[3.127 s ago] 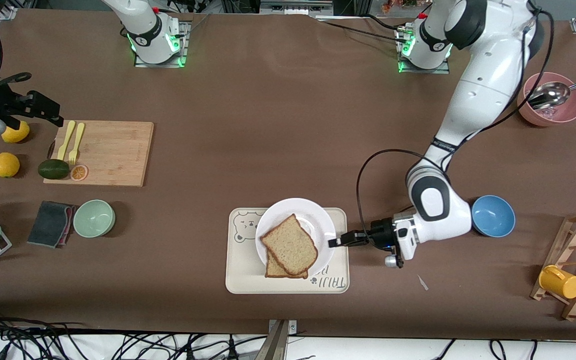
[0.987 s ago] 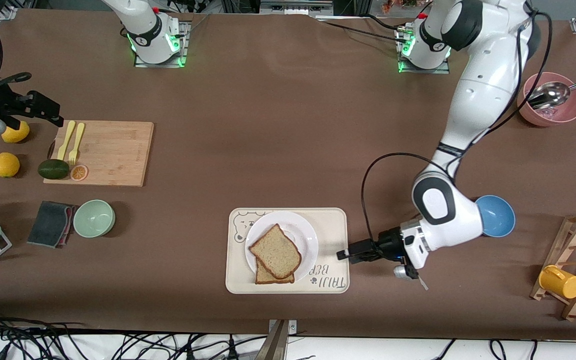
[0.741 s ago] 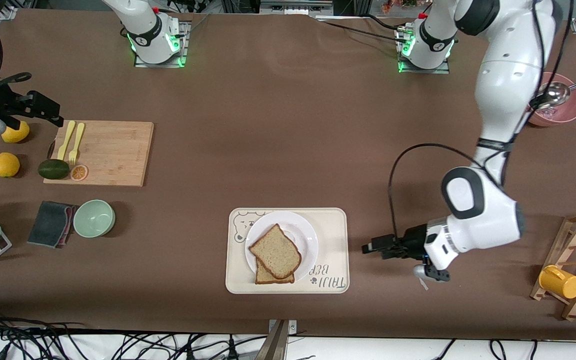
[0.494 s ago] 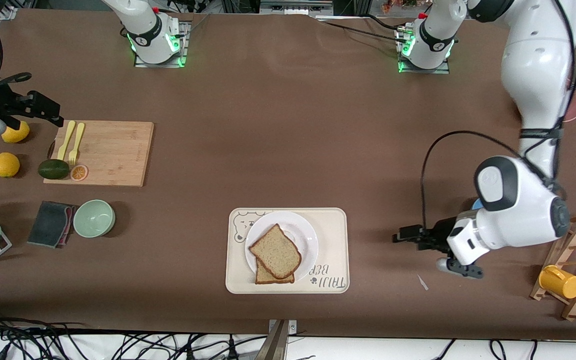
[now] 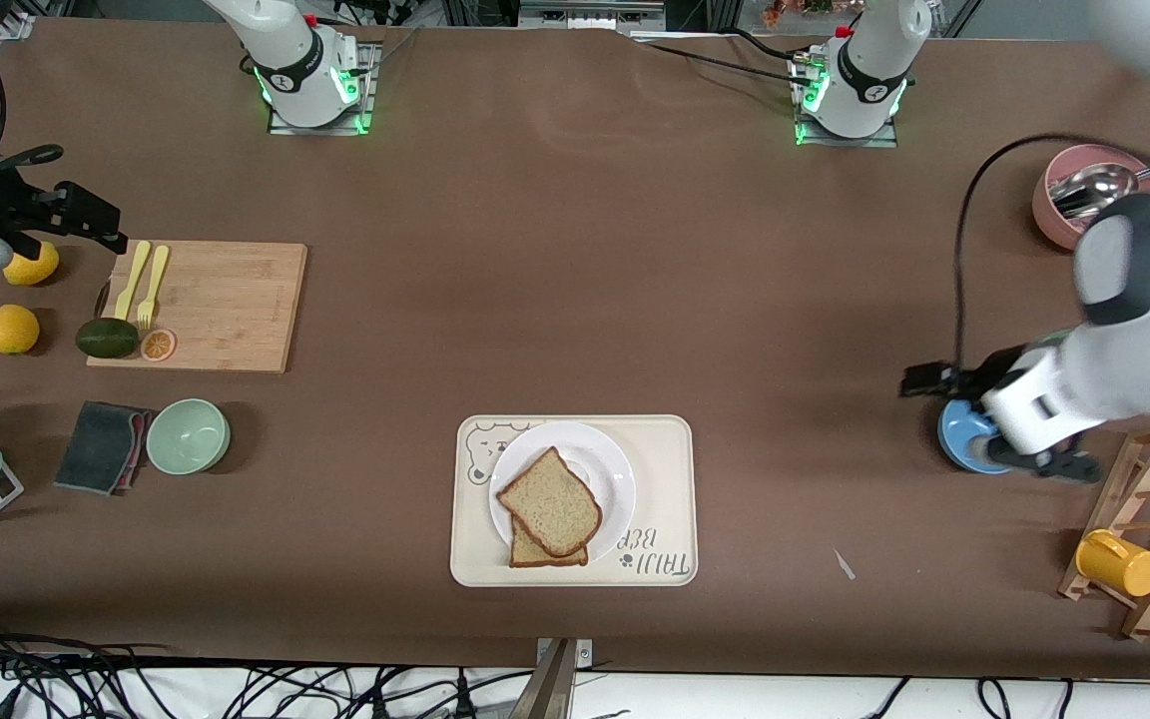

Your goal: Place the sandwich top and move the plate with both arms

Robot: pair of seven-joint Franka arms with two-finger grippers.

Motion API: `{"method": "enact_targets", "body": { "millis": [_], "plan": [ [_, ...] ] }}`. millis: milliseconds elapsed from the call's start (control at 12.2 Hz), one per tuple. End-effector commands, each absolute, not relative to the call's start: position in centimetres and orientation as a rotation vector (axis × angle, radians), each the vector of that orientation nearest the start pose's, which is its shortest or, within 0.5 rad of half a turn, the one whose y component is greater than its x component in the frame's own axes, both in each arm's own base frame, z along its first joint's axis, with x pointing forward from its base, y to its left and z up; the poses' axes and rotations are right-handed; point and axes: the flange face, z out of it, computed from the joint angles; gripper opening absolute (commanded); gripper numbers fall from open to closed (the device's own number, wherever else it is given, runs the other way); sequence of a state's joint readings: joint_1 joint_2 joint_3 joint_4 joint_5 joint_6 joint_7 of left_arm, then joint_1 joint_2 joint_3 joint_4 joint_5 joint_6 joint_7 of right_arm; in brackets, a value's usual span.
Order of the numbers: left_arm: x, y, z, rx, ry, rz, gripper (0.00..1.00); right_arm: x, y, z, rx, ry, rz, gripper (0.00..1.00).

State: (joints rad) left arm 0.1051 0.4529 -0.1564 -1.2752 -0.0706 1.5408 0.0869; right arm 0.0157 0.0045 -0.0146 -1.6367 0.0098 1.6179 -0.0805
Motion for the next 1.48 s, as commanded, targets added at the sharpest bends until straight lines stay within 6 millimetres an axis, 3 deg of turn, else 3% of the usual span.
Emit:
{"method": "enact_targets", "body": {
  "millis": [0,494,987,1399],
  "plan": [
    [63.2,2.3,52.9,-3.230,0.125,0.331,1.00,55.5,0.3,59.8,-3.114,-0.120,0.022,1.00],
    [60.9,2.4,58.3,-3.185,0.028,0.220,1.00,55.5,0.3,59.8,-3.114,-0.120,0.018,1.00],
    [57.4,1.8,61.0,-3.121,-0.010,0.218,1.00,55.5,0.2,59.8,-3.114,-0.117,0.020,1.00],
    [54.8,-0.2,60.0,-3.067,0.055,0.269,1.00,55.5,0.2,59.8,-3.114,-0.115,0.018,1.00]
  ]
}}
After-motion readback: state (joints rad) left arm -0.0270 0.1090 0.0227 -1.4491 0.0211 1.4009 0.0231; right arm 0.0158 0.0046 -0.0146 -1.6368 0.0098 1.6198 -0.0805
